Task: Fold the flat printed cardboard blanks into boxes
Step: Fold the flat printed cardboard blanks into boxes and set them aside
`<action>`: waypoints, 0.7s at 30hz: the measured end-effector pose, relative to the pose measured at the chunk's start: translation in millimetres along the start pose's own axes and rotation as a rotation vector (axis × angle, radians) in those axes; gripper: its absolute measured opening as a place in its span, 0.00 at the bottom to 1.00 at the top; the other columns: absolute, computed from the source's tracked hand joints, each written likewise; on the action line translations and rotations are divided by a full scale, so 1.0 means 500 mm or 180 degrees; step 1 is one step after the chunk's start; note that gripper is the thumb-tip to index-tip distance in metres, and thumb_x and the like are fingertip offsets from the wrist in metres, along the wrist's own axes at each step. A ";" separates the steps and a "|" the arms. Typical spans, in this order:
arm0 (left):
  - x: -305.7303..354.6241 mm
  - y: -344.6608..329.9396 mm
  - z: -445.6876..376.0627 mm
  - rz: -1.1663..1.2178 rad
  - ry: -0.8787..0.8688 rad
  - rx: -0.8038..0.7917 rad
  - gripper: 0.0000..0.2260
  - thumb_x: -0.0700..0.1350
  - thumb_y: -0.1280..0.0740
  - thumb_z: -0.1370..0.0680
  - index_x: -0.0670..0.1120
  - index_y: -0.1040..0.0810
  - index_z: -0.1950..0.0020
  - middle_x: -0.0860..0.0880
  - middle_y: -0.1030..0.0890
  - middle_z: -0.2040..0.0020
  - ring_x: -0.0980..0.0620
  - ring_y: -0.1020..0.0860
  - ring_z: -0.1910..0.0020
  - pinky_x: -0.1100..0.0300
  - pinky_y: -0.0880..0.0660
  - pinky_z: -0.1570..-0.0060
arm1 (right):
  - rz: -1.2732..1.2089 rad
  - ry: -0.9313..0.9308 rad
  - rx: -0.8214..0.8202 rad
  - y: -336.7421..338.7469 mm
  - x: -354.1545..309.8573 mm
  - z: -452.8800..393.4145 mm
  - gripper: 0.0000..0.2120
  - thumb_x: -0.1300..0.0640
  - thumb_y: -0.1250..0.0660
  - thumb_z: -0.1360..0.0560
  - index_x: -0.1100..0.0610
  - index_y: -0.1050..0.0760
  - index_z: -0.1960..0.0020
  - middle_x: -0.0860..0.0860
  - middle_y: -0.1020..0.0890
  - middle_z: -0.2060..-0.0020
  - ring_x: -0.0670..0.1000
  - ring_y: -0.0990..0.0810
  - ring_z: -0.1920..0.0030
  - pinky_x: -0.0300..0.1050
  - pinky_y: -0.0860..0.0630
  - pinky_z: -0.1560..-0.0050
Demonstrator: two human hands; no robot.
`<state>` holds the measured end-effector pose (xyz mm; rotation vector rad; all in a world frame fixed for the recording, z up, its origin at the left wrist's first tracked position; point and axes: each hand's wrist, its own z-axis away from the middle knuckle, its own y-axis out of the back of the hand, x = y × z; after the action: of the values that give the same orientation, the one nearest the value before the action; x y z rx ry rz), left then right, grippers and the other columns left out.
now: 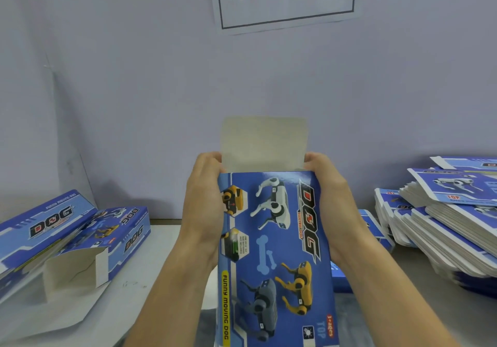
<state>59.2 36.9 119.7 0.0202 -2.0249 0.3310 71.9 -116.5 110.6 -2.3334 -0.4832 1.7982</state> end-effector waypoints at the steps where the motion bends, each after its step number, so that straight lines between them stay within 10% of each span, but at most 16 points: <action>1: -0.001 0.001 0.000 0.0090 0.0034 0.0009 0.11 0.44 0.45 0.18 0.44 0.26 0.57 0.48 0.27 0.71 0.51 0.29 0.72 0.58 0.29 0.68 | -0.0081 0.0048 -0.0005 0.001 0.001 0.002 0.17 0.46 0.43 0.20 0.56 0.29 0.60 0.55 0.24 0.70 0.52 0.23 0.72 0.42 0.25 0.70; 11: -0.008 -0.004 -0.005 -0.0331 0.0031 0.0445 0.13 0.47 0.45 0.18 0.42 0.33 0.59 0.46 0.32 0.67 0.54 0.32 0.72 0.57 0.33 0.69 | -0.0343 0.0446 -0.0114 0.019 0.015 0.001 0.18 0.41 0.42 0.20 0.55 0.25 0.56 0.53 0.19 0.71 0.51 0.19 0.72 0.42 0.22 0.70; 13: -0.010 -0.004 -0.005 -0.0309 0.0169 0.0407 0.14 0.50 0.44 0.17 0.40 0.28 0.48 0.43 0.27 0.60 0.49 0.26 0.64 0.53 0.28 0.63 | -0.0337 0.0451 -0.0496 0.022 0.007 0.009 0.10 0.45 0.35 0.24 0.47 0.20 0.47 0.55 0.15 0.63 0.52 0.15 0.66 0.43 0.20 0.68; 17: 0.002 0.010 -0.010 -0.0043 0.0567 0.0280 0.13 0.53 0.42 0.17 0.50 0.23 0.41 0.47 0.17 0.49 0.45 0.19 0.55 0.47 0.23 0.51 | -0.0041 0.0454 -0.0370 0.031 -0.011 0.003 0.26 0.51 0.27 0.29 0.45 0.28 0.32 0.60 0.16 0.47 0.58 0.14 0.54 0.50 0.20 0.59; 21: 0.022 0.030 -0.015 0.0049 0.0639 -0.0036 0.11 0.55 0.33 0.27 0.52 0.14 0.53 0.45 0.15 0.53 0.43 0.21 0.58 0.43 0.27 0.52 | -0.0489 0.0356 -0.0328 0.047 -0.044 0.003 0.12 0.50 0.36 0.24 0.58 0.21 0.50 0.58 0.15 0.59 0.56 0.16 0.63 0.45 0.20 0.64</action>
<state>58.4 54.6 129.2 -0.0346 -1.8286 0.3184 69.1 -146.0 122.8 -2.3747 -0.7324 1.6012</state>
